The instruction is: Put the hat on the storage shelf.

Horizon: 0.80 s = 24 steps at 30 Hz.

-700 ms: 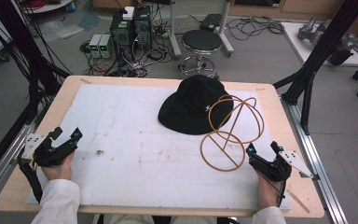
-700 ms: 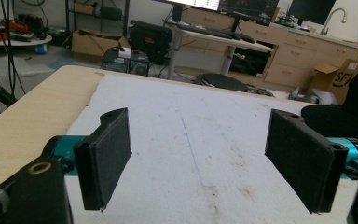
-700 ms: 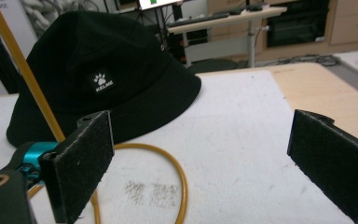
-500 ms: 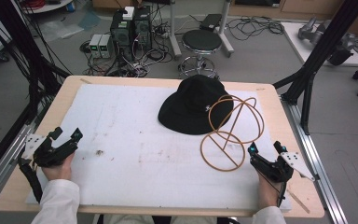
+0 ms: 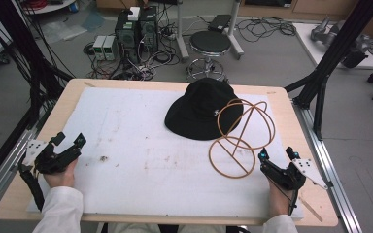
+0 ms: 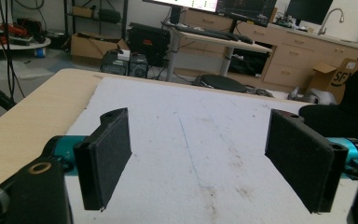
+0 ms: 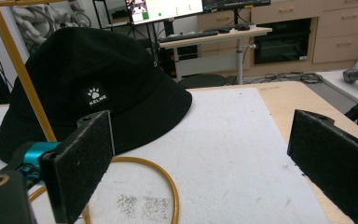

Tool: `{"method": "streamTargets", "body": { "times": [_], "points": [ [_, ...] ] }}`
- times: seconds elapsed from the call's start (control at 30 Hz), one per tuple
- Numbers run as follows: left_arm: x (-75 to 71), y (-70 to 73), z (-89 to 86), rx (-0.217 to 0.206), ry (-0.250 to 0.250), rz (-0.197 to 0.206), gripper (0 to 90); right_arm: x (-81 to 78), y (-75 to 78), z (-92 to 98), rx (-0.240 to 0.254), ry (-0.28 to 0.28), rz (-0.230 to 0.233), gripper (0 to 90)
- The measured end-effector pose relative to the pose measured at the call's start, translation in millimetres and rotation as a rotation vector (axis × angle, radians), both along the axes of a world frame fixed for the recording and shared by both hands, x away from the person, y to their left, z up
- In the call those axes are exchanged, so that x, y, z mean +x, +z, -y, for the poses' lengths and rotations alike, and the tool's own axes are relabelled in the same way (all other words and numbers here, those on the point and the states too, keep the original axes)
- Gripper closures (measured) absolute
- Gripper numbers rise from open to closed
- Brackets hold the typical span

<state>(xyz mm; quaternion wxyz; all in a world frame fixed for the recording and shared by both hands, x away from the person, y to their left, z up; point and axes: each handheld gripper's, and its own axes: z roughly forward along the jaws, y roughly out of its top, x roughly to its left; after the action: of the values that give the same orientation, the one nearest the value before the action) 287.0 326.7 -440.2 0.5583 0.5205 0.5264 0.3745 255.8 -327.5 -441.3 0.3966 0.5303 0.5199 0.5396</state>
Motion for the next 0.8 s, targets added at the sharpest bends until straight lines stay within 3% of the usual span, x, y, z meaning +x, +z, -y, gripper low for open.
{"method": "streamTargets", "body": {
  "times": [0.27,0.43,0.5,0.6,0.67,0.77,0.8],
  "points": [
    [1.2,1.8,3.1,-0.005,-0.03,0.002,22.3,0.7,-0.5,0.1,0.0,0.009,-0.008,6.3],
    [6.0,16.0,4.0,-0.009,-0.073,0.014,22.4,1.5,-0.8,-0.5,0.0,0.016,-0.013,6.3],
    [9.1,23.7,9.4,0.006,-0.119,0.019,24.0,1.4,-0.8,-0.8,-0.002,0.024,-0.012,6.3],
    [14.4,29.0,17.5,0.054,-0.186,-0.01,29.6,0.9,-0.6,-1.0,-0.005,0.026,-0.011,6.3],
    [16.0,30.2,20.6,0.068,-0.199,-0.013,29.8,0.3,-0.4,-1.6,-0.003,0.03,-0.011,6.3],
    [20.7,32.5,28.7,0.074,-0.238,-0.02,29.2,-0.6,-0.2,-2.1,-0.002,0.032,-0.015,6.3],
    [23.9,34.7,33.2,0.054,-0.272,-0.027,28.4,-0.9,-0.2,-1.9,-0.003,0.034,-0.013,6.3]
  ]
}}
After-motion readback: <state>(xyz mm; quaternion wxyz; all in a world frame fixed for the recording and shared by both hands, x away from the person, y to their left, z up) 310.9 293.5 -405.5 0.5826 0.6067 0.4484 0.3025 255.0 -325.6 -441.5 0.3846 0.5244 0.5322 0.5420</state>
